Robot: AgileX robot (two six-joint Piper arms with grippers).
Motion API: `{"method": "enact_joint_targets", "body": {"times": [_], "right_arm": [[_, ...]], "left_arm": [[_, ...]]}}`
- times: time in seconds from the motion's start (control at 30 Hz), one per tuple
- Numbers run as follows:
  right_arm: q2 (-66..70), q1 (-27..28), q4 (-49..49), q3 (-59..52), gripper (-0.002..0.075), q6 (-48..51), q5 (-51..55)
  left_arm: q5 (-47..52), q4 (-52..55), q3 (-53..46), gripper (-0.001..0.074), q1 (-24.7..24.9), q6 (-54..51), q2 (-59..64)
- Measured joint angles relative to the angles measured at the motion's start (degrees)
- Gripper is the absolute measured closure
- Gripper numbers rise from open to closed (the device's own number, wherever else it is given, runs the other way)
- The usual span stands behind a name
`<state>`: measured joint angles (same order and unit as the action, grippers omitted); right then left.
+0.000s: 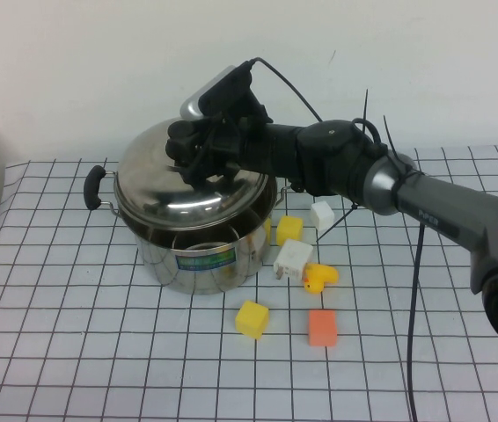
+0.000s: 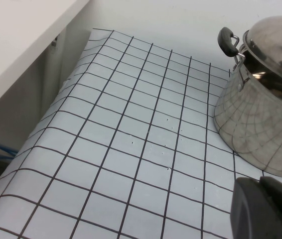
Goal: Cover the pot
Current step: Place the pot lid on the pot
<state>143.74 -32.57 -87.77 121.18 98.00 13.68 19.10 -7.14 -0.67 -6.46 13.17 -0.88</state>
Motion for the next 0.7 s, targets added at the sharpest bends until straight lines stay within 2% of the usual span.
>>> {"method": "enact_joint_targets", "body": {"times": [0.33,0.7], "right_arm": [[-1.45,0.0,3.28,0.0,0.0375,0.0,1.47],[-2.84,0.0,7.75,-2.07,0.0375,-5.05,1.83]], "left_arm": [[0.0,0.0,0.0,0.0738,0.0,0.0,0.0],[0.0,0.0,0.0,0.0738,0.0,0.27,0.0]]}}
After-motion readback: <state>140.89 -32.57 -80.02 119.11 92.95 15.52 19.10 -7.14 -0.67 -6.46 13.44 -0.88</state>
